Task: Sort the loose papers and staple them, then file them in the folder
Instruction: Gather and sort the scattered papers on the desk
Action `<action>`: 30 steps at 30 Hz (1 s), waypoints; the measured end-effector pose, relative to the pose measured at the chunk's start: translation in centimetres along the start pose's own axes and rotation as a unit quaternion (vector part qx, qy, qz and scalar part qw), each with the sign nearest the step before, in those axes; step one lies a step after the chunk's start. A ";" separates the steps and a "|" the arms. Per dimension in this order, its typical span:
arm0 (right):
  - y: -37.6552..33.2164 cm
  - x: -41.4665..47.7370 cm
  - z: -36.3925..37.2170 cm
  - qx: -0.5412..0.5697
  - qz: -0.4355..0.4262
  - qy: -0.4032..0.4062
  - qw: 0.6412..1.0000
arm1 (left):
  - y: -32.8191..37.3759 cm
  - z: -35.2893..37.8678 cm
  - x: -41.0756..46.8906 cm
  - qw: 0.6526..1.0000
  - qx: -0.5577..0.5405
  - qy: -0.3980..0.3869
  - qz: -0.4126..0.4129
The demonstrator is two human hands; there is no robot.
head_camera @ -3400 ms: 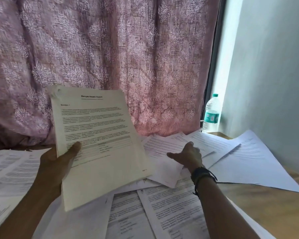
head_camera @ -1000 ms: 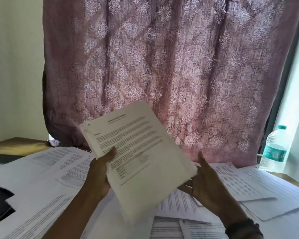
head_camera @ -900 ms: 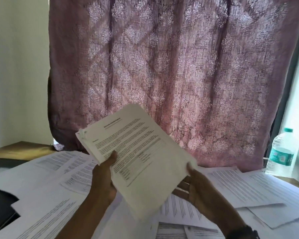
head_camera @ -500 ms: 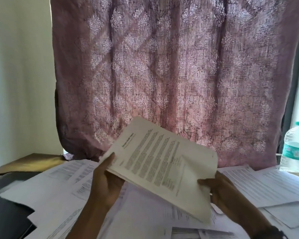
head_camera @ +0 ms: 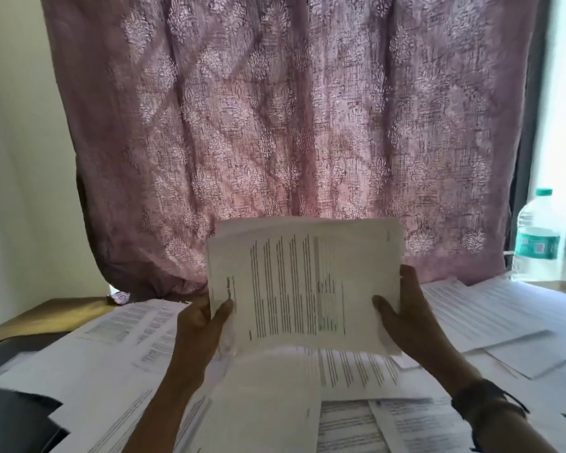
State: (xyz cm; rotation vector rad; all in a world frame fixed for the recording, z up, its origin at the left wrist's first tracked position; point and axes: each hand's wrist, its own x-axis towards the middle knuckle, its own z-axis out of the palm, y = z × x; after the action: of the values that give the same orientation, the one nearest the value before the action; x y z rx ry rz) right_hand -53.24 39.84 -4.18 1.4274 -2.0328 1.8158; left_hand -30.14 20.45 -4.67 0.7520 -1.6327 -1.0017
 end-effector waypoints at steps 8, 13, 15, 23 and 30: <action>2.3 -1.3 1.5 -0.024 0.027 -0.032 0.999 | -1.6 1.0 -0.5 0.994 0.095 -0.036 0.032; 3.6 -1.7 1.5 -0.060 0.104 -0.079 0.990 | -2.8 1.2 -0.9 0.981 0.171 -0.086 -0.022; 3.6 -1.4 1.5 -0.070 0.100 -0.077 0.990 | -2.9 1.3 -0.6 0.981 0.171 -0.088 -0.030; 3.4 -1.2 1.4 -0.057 0.118 -0.118 0.984 | -2.3 1.9 -0.7 0.985 0.165 -0.052 -0.023; 2.5 -0.5 0.5 0.244 0.213 -0.113 0.939 | -2.0 0.7 0.1 0.983 -0.106 -0.038 -0.147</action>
State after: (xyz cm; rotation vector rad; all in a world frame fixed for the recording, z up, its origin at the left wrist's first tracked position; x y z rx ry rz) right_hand -54.28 39.41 -6.52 1.4314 -2.2432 2.5944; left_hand -30.81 19.64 -6.48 0.8328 -1.4764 -1.4067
